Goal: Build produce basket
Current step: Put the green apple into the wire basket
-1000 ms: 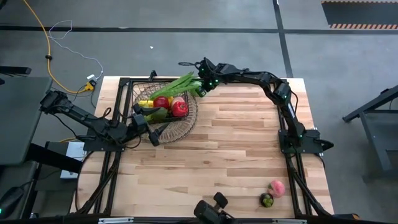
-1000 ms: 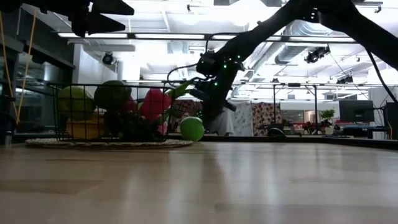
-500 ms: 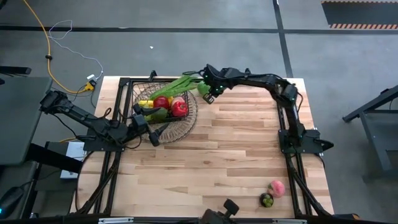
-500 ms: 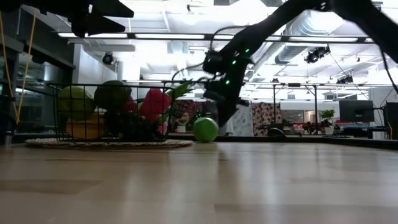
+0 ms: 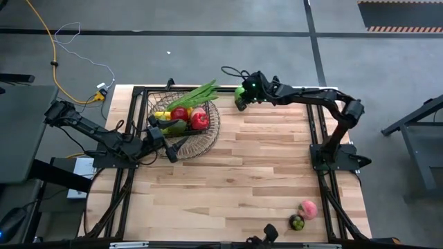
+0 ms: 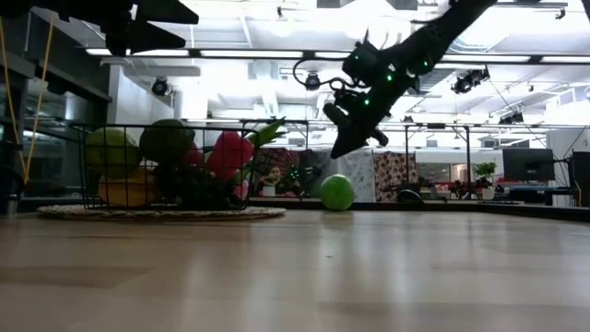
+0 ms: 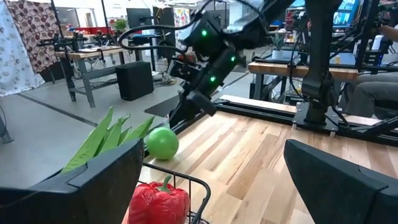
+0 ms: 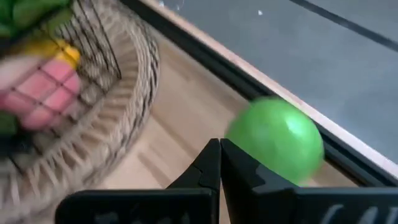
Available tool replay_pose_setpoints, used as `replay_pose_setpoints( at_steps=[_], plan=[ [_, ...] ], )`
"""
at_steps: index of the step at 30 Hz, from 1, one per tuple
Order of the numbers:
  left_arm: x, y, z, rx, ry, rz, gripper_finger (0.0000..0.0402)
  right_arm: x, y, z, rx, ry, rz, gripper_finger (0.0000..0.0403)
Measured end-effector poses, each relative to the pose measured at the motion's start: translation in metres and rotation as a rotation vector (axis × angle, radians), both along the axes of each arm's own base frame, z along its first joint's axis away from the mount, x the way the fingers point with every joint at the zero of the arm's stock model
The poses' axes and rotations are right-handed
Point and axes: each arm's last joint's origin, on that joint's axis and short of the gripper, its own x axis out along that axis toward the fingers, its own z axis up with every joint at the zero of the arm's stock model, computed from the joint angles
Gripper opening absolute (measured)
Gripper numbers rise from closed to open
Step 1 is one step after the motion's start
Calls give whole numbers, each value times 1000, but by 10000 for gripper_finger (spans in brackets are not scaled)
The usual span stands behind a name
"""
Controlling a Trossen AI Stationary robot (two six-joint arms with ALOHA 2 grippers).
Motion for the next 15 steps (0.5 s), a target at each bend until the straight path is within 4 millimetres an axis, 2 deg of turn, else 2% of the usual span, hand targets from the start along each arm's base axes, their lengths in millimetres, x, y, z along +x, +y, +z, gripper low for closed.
replay_pose_setpoints(
  at_steps=[3, 11, 15],
  plan=[
    [0, 0, 0, 0, -1, 0, 376, 1, -10, -9, -6, -72, -42, 0],
    [0, 0, 0, 1, -1, 5, 376, 1, -52, -32, 10, -70, -200, 0],
    [0, 1, 0, 2, 3, 11, 376, -6, -64, -39, 28, -48, -233, 0]
  ],
)
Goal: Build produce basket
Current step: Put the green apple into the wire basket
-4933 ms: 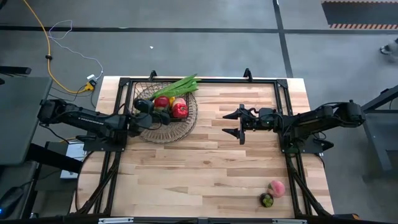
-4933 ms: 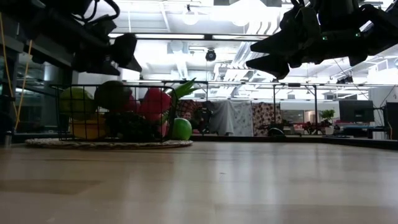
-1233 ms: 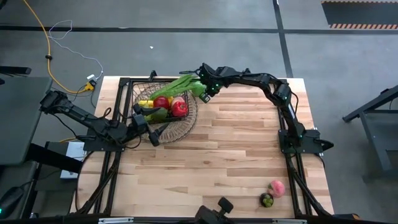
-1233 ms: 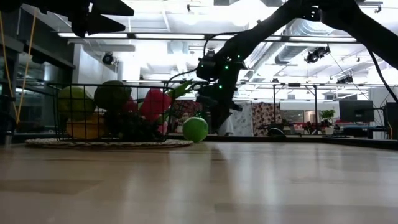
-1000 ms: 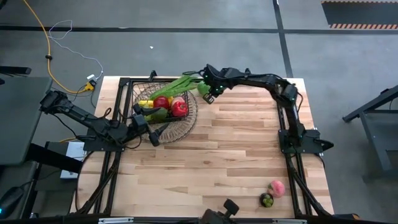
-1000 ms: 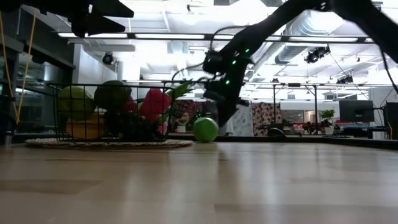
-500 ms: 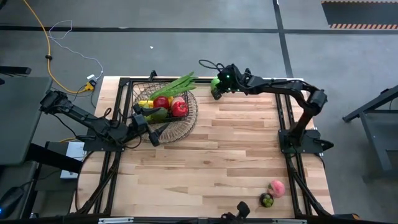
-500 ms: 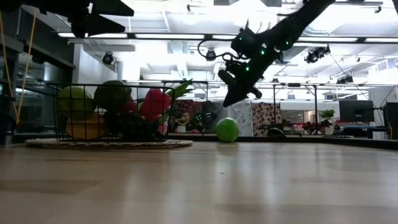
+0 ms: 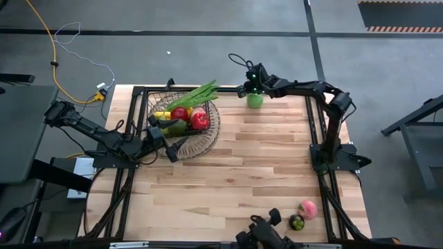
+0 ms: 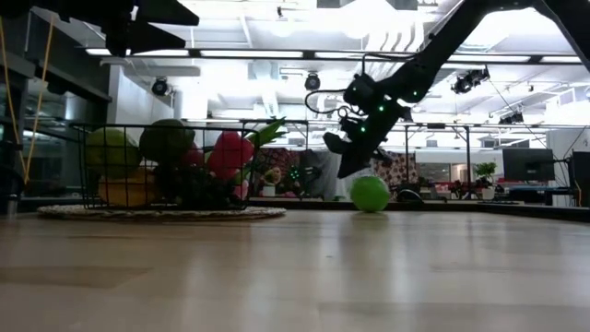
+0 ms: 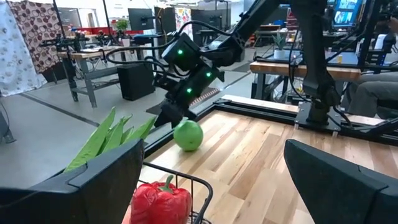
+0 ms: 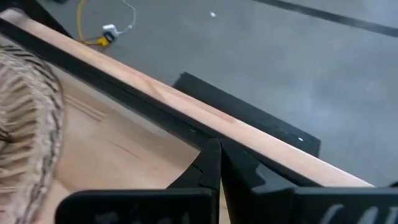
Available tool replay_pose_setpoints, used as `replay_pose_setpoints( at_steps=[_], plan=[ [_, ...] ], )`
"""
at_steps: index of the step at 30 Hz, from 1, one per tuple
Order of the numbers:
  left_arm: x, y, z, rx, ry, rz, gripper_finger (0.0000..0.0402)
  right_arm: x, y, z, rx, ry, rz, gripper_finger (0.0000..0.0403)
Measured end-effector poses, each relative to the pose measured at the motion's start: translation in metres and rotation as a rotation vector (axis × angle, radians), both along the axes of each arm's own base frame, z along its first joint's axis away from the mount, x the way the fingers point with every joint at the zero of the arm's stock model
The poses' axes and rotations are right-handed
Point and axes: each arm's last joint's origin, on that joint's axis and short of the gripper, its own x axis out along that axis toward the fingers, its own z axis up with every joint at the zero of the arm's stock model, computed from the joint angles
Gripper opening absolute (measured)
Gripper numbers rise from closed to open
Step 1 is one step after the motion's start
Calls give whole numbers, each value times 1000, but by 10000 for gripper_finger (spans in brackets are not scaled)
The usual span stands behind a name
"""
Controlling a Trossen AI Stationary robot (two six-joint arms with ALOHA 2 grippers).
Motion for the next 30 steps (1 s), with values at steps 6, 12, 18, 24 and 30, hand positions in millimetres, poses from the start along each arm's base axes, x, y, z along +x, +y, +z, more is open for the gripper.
replay_pose_setpoints(
  at_steps=[6, 12, 18, 24, 30],
  plan=[
    [0, 1, 0, 0, 1, 5, 376, -13, 2, -11, 99, 135, 25, 0],
    [0, 1, 0, 0, 1, 5, 376, -19, 14, -11, 155, 260, 65, 0],
    [0, 1, 0, 1, 5, 5, 376, -31, 34, 4, 152, 370, 69, 0],
    [0, 1, -1, 2, 8, 5, 376, -56, 68, 10, 162, 385, 63, 0],
    [0, 1, -1, 2, 7, 4, 376, -81, 111, 7, 132, 275, 66, 0]
  ],
)
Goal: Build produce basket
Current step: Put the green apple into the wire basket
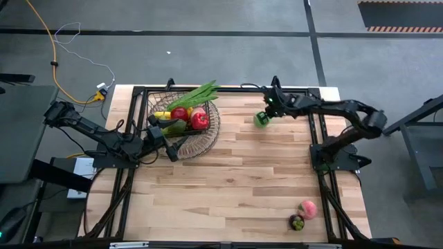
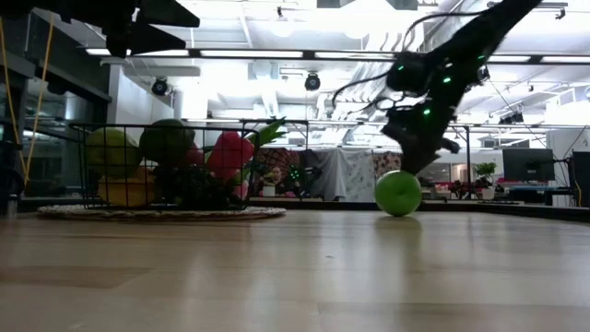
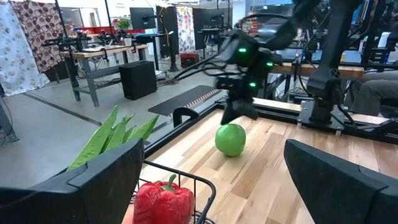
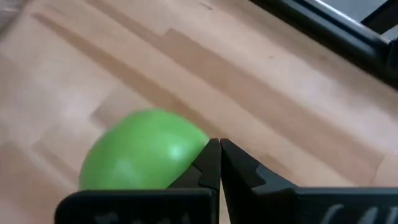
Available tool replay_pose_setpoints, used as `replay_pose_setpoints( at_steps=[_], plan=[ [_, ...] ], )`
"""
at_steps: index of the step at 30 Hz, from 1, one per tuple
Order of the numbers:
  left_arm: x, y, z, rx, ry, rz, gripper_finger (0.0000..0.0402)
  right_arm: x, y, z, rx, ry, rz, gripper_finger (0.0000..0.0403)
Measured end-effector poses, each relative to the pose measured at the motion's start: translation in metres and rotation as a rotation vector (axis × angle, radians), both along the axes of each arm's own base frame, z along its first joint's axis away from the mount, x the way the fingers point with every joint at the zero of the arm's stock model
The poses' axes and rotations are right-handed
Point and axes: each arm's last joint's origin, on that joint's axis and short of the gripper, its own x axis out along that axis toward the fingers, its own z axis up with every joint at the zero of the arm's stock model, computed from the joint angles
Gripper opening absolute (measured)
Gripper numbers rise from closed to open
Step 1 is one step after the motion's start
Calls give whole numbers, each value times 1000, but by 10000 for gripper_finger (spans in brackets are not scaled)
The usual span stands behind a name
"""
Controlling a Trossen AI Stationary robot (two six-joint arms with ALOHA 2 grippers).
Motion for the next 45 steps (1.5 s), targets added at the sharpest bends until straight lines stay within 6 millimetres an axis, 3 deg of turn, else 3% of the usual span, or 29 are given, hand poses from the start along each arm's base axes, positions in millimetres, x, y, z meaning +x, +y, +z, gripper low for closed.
replay_pose_setpoints(
  at_steps=[10, 20, 25, 33, 36, 40, 45],
  plan=[
    [0, 0, 1, -10, -13, 1, 376, -22, 51, 12, -49, -161, 72, 0],
    [0, 0, 1, -10, -13, 1, 376, -12, 48, 45, -170, -315, 110, 11],
    [0, 0, 1, -10, -13, 1, 376, -9, 40, 60, -143, -341, 139, 83],
    [0, 0, 1, -10, -13, 1, 376, -7, 29, 60, -94, -207, 119, 278],
    [0, 0, 1, -10, -13, 1, 376, -7, 22, 62, -97, -138, 79, 329],
    [0, 0, 1, -10, -13, 1, 376, -10, 12, 67, -100, -25, -21, 363],
    [0, 0, 1, -10, -13, 1, 376, -16, 0, 69, -112, 50, -154, 372]
  ],
)
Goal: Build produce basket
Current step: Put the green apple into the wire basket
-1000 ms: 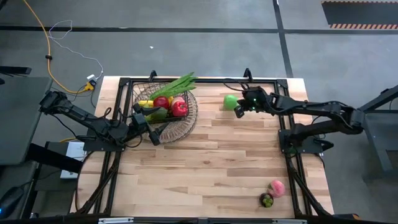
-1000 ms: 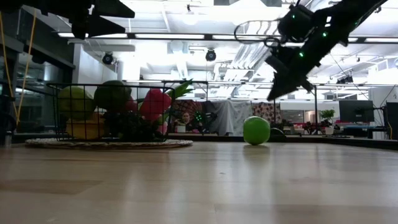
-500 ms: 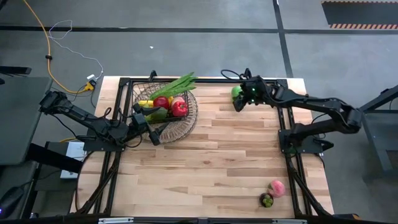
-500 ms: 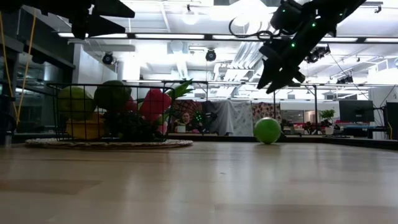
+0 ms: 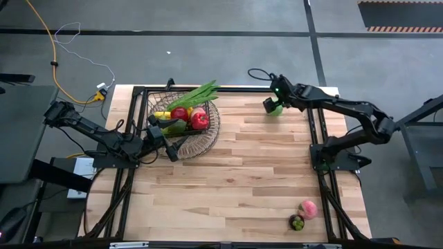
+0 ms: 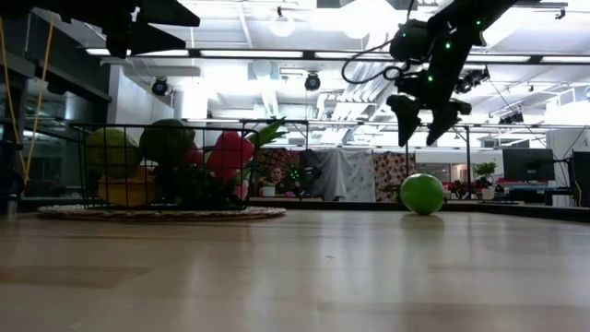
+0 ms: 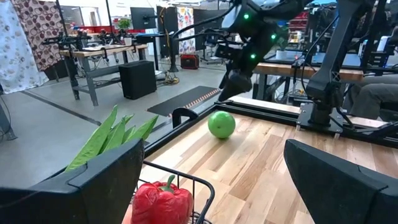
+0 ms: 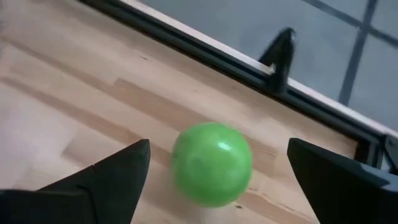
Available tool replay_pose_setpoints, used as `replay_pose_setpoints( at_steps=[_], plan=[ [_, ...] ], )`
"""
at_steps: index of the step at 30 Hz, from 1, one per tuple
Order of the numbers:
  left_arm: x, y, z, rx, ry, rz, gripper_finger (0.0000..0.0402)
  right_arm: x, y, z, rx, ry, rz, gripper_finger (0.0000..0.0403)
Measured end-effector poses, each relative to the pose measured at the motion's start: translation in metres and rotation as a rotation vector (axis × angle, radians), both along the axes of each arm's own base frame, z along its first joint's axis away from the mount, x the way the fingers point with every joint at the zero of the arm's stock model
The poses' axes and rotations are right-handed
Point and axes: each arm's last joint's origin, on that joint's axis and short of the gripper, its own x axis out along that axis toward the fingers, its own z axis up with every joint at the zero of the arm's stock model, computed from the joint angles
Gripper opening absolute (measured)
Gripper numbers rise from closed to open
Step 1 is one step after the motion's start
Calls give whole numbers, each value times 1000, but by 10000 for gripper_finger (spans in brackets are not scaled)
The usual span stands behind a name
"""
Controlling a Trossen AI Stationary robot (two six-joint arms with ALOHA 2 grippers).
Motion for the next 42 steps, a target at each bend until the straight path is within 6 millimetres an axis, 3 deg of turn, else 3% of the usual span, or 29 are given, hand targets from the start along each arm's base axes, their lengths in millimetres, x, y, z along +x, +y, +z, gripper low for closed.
replay_pose_setpoints(
  at_steps=[11, 22, 33, 38, 42],
  plan=[
    [0, 0, 0, 0, 0, 0, 376, 13, -11, -36, 183, 22, 12, 372],
    [0, 0, 0, 1, 4, 0, 376, 37, -30, -79, 153, 86, -22, 372],
    [0, 0, -1, 2, 8, -1, 376, 35, -29, -82, 176, 116, -31, 363],
    [0, 0, -1, 3, 9, -1, 376, 30, -23, -77, 194, 155, 13, 318],
    [0, 0, -1, 5, 10, -1, 376, 19, -6, -59, 217, 193, 61, 286]
  ],
)
